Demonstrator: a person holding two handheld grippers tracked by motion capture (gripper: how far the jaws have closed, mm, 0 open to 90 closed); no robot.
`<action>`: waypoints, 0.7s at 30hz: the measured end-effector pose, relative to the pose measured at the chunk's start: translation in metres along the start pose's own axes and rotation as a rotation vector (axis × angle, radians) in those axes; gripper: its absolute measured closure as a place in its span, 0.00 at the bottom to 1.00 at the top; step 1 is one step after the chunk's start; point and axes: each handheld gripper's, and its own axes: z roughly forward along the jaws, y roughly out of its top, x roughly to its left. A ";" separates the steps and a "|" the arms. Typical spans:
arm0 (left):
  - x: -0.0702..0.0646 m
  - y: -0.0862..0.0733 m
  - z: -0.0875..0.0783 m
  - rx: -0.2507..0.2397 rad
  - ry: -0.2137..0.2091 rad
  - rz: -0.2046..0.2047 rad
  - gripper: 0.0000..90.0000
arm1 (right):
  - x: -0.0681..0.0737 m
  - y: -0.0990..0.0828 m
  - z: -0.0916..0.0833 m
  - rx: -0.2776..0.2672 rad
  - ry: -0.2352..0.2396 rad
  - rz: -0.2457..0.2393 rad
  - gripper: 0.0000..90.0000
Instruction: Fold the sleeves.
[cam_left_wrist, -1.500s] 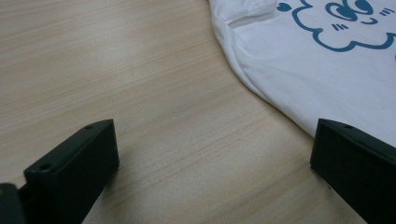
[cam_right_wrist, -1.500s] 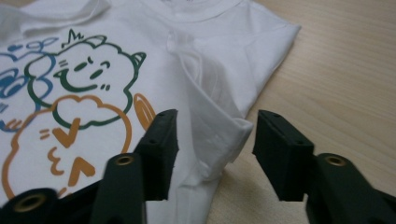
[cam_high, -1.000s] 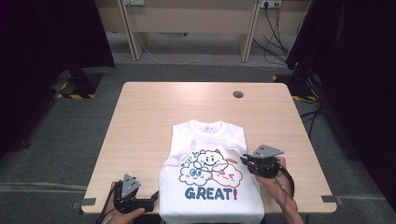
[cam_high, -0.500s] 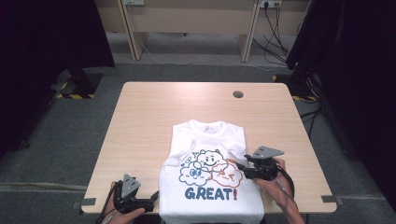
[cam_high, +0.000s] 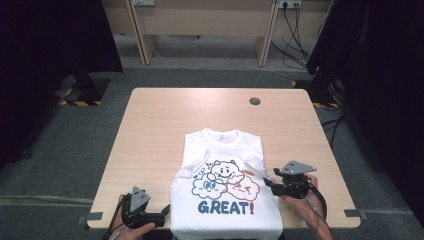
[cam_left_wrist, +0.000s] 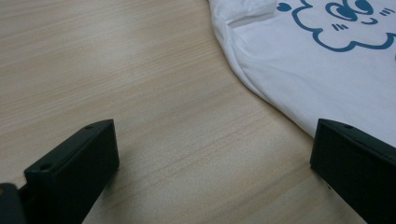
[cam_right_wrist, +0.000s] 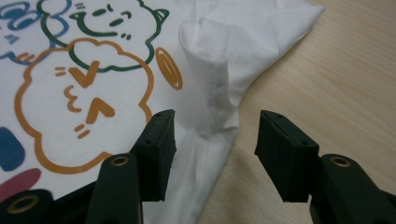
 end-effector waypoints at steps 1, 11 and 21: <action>0.000 0.000 0.000 0.000 0.000 0.000 0.00 | -0.001 -0.001 -0.004 0.023 -0.036 -0.043 0.77; -0.004 0.003 -0.001 0.025 -0.005 0.006 0.02 | -0.010 -0.001 -0.011 -0.011 -0.054 0.047 0.63; -0.025 0.016 0.005 -0.044 0.006 -0.017 0.05 | -0.006 -0.002 -0.003 0.009 -0.039 0.043 0.61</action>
